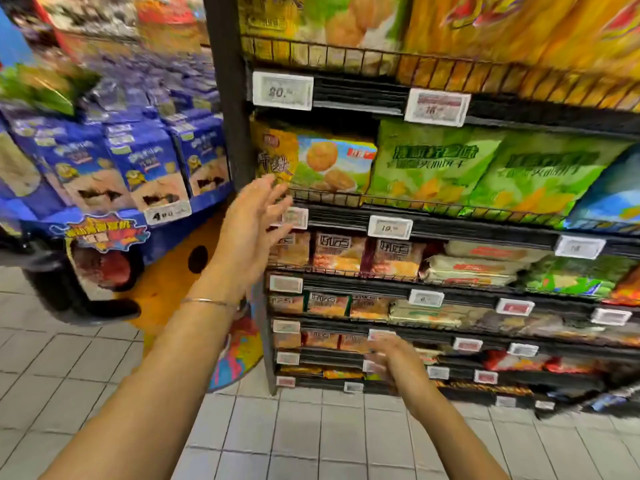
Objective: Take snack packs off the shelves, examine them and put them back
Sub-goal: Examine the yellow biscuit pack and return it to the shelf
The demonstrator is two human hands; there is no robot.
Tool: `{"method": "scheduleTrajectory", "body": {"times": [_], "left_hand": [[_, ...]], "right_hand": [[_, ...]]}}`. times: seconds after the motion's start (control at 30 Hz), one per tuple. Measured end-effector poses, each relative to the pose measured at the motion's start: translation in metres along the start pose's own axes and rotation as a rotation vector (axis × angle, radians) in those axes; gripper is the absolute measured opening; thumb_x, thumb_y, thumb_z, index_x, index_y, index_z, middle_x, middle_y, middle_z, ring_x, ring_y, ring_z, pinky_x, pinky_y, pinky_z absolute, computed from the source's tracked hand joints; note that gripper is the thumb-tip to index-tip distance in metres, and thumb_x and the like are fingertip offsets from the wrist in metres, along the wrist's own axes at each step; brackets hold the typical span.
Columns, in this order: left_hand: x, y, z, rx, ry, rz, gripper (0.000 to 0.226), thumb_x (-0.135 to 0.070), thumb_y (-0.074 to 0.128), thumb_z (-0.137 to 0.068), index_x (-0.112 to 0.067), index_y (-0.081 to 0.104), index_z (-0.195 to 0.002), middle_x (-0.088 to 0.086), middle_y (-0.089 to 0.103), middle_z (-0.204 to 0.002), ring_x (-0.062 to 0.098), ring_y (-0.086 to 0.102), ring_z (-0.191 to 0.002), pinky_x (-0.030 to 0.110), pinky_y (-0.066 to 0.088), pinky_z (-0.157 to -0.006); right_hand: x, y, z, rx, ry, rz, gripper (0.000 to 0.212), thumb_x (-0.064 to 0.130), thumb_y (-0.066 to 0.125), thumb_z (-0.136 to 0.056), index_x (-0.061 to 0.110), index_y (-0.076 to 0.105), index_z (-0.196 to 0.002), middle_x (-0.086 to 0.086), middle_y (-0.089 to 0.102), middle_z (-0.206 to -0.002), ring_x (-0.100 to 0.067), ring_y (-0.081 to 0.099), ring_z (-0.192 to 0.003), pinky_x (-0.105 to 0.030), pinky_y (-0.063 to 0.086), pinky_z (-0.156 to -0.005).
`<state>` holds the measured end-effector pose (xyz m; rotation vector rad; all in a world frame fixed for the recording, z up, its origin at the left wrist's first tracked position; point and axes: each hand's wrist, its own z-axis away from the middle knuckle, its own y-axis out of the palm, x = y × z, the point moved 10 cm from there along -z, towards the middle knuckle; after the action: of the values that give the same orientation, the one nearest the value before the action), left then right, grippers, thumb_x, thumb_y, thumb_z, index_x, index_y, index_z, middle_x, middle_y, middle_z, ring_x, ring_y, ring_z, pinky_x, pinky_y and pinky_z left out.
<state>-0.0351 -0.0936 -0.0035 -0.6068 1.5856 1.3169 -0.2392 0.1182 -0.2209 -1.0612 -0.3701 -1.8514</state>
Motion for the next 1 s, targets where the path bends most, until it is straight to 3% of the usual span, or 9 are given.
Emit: {"method": "scheduleTrajectory", "body": {"times": [0.07, 0.17, 0.27, 0.37, 0.5, 0.67, 0.8, 0.9, 1.0], "left_hand": [[-0.012, 0.007, -0.022, 0.032, -0.02, -0.01, 0.036, -0.044, 0.052, -0.105, -0.029, 0.057, -0.138, -0.002, 0.06, -0.145, 0.017, 0.054, -0.138, 0.044, 0.043, -0.11], [-0.012, 0.016, -0.043, 0.058, -0.115, 0.089, 0.04, -0.05, 0.054, -0.103, -0.03, 0.056, -0.137, 0.006, 0.046, -0.158, 0.027, 0.035, -0.153, 0.053, 0.031, -0.119], [-0.003, 0.013, -0.057, 0.008, -0.157, 0.212, 0.06, -0.052, 0.057, -0.102, -0.026, 0.044, -0.154, 0.011, 0.028, -0.169, 0.036, 0.021, -0.158, 0.059, 0.024, -0.123], [0.001, 0.009, -0.069, -0.021, -0.18, 0.255, 0.068, -0.052, 0.058, -0.101, -0.024, 0.037, -0.159, 0.009, 0.023, -0.171, 0.036, 0.024, -0.157, 0.061, 0.024, -0.122], [0.008, 0.001, -0.08, -0.035, -0.219, 0.285, 0.085, -0.056, 0.06, -0.099, -0.021, 0.021, -0.166, 0.007, 0.021, -0.173, 0.038, 0.03, -0.154, 0.063, 0.028, -0.12], [0.007, 0.004, -0.079, -0.063, -0.235, 0.245, 0.084, -0.054, 0.06, -0.1, -0.025, 0.018, -0.167, 0.003, 0.026, -0.172, 0.037, 0.042, -0.148, 0.062, 0.032, -0.117], [0.006, 0.007, -0.077, -0.062, -0.227, 0.224, 0.082, -0.055, 0.06, -0.1, -0.024, 0.022, -0.166, 0.002, 0.03, -0.17, 0.037, 0.04, -0.149, 0.062, 0.032, -0.117], [0.002, 0.011, -0.077, -0.047, -0.217, 0.211, 0.084, -0.054, 0.063, -0.098, -0.021, 0.024, -0.166, 0.004, 0.033, -0.168, 0.039, 0.039, -0.149, 0.061, 0.033, -0.118], [-0.003, 0.016, -0.078, -0.045, -0.214, 0.199, 0.074, -0.052, 0.066, -0.097, -0.017, 0.038, -0.157, 0.006, 0.046, -0.156, 0.04, 0.043, -0.145, 0.058, 0.037, -0.114]], "right_hand": [[0.059, 0.01, -0.013, 0.02, -0.166, -0.042, 0.012, 0.032, 0.062, -0.103, 0.025, 0.069, -0.11, 0.005, 0.076, -0.106, -0.012, 0.072, -0.102, -0.026, 0.058, -0.074], [0.148, 0.018, -0.009, -0.001, -0.322, -0.152, 0.014, 0.033, 0.057, -0.106, 0.027, 0.068, -0.11, 0.002, 0.076, -0.114, -0.016, 0.071, -0.109, -0.039, 0.056, -0.097], [0.2, 0.024, -0.007, 0.019, -0.422, -0.173, 0.014, 0.034, 0.057, -0.106, 0.028, 0.068, -0.11, 0.003, 0.075, -0.118, -0.013, 0.071, -0.11, -0.037, 0.056, -0.095], [0.246, 0.013, 0.004, -0.074, -0.587, -0.178, 0.015, 0.033, 0.06, -0.104, 0.026, 0.066, -0.117, 0.006, 0.071, -0.118, -0.007, 0.071, -0.107, -0.026, 0.059, -0.079], [0.281, 0.008, 0.015, -0.214, -0.779, -0.033, 0.04, 0.034, 0.061, -0.103, 0.022, 0.054, -0.141, 0.02, 0.061, -0.12, 0.015, 0.06, -0.101, -0.01, 0.047, -0.081], [0.299, 0.023, 0.007, -0.238, -0.785, 0.016, 0.057, 0.033, 0.067, -0.099, 0.017, 0.046, -0.15, 0.001, 0.052, -0.145, -0.015, 0.052, -0.131, -0.035, 0.045, -0.109], [0.307, 0.029, 0.007, -0.303, -0.81, 0.063, 0.046, 0.031, 0.07, -0.097, 0.018, 0.056, -0.138, -0.002, 0.054, -0.133, -0.017, 0.055, -0.117, -0.038, 0.05, -0.1], [0.31, 0.031, 0.014, -0.366, -0.867, 0.123, 0.037, 0.025, 0.071, -0.097, 0.016, 0.062, -0.131, -0.004, 0.055, -0.123, -0.014, 0.053, -0.105, -0.03, 0.045, -0.086], [0.309, 0.032, 0.017, -0.364, -0.894, 0.133, 0.037, 0.019, 0.07, -0.097, 0.017, 0.063, -0.133, -0.003, 0.055, -0.121, -0.014, 0.052, -0.108, -0.025, 0.042, -0.087]]}}
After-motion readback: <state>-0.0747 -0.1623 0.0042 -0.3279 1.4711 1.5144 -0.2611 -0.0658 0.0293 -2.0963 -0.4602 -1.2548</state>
